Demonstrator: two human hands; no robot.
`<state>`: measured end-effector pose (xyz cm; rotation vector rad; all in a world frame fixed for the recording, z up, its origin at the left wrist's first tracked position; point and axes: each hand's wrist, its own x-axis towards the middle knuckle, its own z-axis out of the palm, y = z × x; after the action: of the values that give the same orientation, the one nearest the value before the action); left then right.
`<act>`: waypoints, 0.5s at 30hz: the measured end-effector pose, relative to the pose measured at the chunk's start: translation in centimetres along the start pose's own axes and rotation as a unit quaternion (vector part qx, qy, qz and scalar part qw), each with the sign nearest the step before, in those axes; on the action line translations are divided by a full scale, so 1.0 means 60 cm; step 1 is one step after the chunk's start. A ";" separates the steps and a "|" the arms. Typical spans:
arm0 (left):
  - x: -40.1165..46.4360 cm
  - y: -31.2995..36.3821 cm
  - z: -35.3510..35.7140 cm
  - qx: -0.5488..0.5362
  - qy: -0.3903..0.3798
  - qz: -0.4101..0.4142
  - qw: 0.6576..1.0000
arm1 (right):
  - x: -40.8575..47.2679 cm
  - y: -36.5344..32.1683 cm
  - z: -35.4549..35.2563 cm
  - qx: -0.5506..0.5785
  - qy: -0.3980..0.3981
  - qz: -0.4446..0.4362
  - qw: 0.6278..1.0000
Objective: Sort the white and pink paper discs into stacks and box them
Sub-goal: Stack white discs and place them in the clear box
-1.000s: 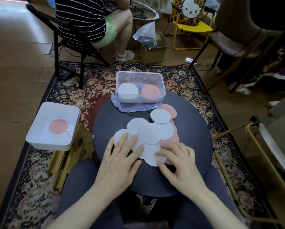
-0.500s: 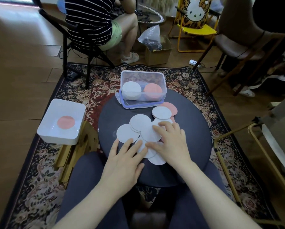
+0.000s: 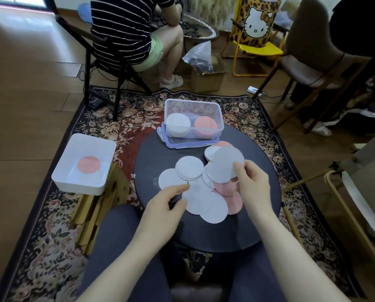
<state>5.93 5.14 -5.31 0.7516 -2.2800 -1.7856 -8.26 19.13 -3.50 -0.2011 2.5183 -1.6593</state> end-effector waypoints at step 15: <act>-0.001 0.006 -0.010 -0.357 0.055 -0.226 0.904 | -0.090 0.020 0.034 -0.148 -0.103 0.017 0.983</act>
<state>6.13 4.70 -4.82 1.2212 -1.2493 -2.4545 -2.65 18.71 -5.27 -0.3347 2.5784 -1.1753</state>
